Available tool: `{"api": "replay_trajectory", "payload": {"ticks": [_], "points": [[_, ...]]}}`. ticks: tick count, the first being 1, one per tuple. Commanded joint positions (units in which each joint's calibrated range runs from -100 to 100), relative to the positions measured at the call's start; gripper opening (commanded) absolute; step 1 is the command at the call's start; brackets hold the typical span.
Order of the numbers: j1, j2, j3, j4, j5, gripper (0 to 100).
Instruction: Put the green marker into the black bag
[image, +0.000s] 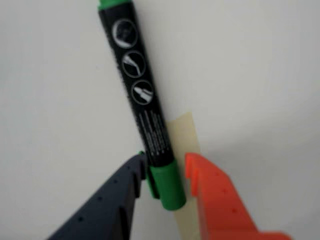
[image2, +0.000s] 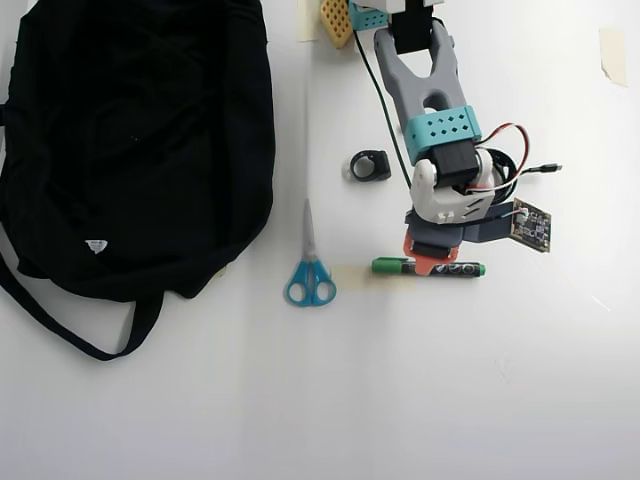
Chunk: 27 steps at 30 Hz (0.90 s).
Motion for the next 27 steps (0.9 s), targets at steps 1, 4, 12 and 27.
{"api": "replay_trajectory", "payload": {"ticks": [1, 4, 12, 27], "points": [[-0.7, -1.8, -2.5, 1.0, -0.2, 11], [-0.7, -1.8, -2.5, 1.7, -0.2, 12], [-0.8, -1.9, -2.5, 2.4, -0.1, 15], [-1.8, -1.0, -2.5, 4.1, 0.6, 31]]}}
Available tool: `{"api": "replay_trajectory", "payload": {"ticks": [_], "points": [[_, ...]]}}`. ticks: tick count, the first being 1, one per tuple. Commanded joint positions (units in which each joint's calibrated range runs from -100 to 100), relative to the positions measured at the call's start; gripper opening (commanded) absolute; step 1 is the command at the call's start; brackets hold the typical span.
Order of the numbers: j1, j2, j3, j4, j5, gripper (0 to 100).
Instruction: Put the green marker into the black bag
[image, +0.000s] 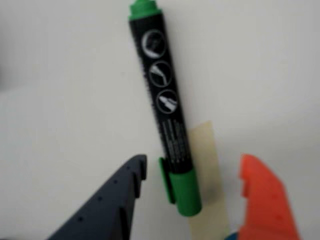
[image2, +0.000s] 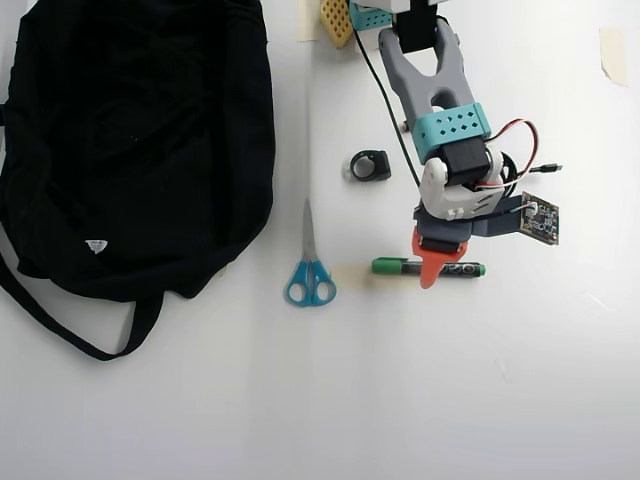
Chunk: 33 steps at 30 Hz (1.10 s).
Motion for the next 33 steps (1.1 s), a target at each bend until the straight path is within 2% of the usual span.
{"api": "replay_trajectory", "payload": {"ticks": [1, 33], "points": [[-0.3, -0.9, -2.4, 1.1, 0.4, 32], [1.6, 3.9, -2.9, 0.3, 1.1, 32]]}}
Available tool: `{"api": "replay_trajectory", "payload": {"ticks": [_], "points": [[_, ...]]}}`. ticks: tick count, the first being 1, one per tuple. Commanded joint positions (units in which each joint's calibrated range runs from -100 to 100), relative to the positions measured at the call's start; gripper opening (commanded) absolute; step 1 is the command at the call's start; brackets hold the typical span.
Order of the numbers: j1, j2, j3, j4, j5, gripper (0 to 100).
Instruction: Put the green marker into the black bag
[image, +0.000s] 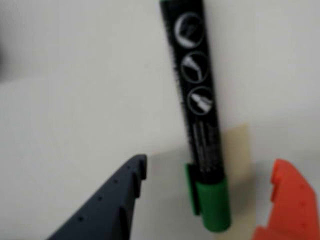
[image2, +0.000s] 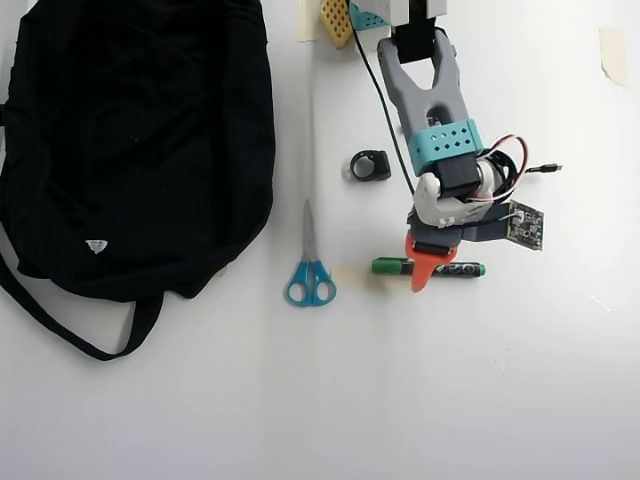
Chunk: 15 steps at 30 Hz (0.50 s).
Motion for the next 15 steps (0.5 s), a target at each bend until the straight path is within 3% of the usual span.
{"api": "replay_trajectory", "payload": {"ticks": [1, 15], "points": [[1.0, -0.6, -3.1, -0.3, 0.4, 32], [0.9, 3.3, -7.5, -0.2, 1.4, 32]]}}
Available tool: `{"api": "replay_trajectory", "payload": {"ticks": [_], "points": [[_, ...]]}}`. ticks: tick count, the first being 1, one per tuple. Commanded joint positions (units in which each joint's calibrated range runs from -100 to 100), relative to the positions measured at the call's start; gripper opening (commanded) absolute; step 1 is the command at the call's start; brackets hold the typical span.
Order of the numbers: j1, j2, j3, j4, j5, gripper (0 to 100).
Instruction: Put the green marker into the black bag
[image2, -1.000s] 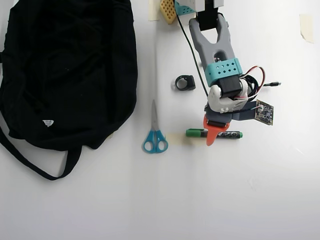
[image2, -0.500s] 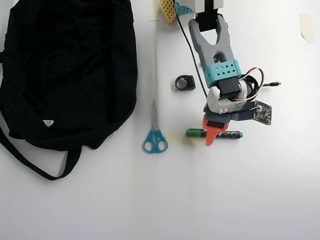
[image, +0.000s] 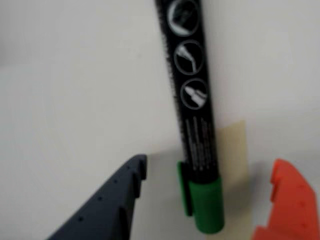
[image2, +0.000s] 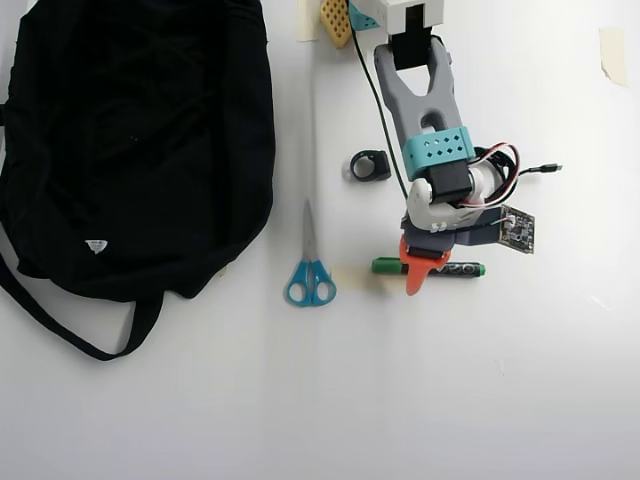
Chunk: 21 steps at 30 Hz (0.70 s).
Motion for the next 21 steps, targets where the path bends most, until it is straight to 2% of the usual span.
{"api": "replay_trajectory", "payload": {"ticks": [1, 21], "points": [[0.2, 1.1, -5.3, -0.1, 0.3, 32], [-0.3, 3.8, -8.9, 4.8, -0.1, 32]]}}
